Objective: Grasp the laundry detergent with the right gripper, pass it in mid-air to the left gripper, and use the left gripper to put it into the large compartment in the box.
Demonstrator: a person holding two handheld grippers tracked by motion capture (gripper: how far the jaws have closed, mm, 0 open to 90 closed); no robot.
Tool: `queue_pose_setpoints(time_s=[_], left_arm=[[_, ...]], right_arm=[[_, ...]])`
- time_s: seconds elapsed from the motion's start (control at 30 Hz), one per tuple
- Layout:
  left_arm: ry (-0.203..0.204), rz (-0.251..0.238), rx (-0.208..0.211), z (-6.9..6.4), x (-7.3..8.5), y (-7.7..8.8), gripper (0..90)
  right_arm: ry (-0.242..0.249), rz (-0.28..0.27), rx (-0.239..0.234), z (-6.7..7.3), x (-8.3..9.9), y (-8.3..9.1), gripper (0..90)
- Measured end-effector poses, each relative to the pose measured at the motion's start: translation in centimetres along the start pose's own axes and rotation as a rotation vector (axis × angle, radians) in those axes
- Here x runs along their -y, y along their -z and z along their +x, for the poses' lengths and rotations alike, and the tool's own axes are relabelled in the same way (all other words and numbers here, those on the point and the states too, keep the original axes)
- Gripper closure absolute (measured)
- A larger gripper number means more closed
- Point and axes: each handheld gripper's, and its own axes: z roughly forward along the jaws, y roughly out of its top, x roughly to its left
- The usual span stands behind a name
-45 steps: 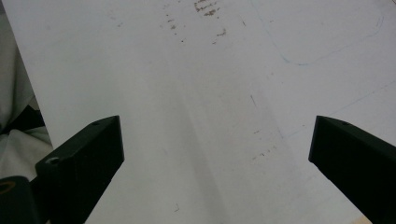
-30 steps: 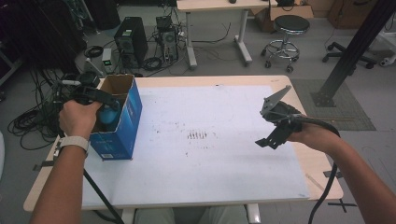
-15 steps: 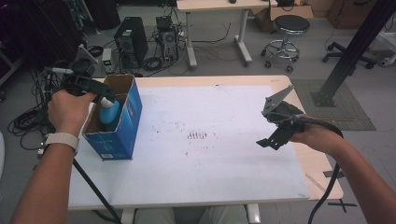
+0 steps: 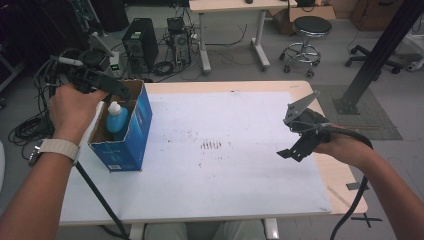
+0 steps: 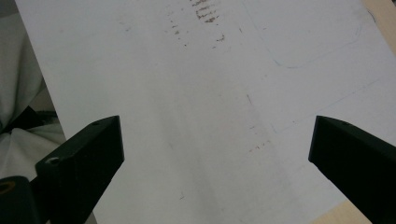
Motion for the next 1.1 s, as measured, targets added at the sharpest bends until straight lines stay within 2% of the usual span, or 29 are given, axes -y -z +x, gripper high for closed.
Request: queue_pose_setpoints(time_s=[0.33, 0.7, 1.1], left_arm=[[-0.092, 0.005, 0.034, -3.0, -0.8, 1.2, 9.1], [-0.187, 0.014, 0.077, -6.0, -1.7, 1.0, 7.3], [-0.341, 0.022, 0.108, -10.1, -2.9, 0.3, 6.9]], right_arm=[[0.001, 0.004, 0.001, 0.1, 0.0, 0.2, 3.1], [-0.007, 0.021, -0.009, 0.0, 0.0, 0.2, 3.1], [-0.004, 0.04, -0.03, 0.0, -0.9, 0.0, 3.1]])
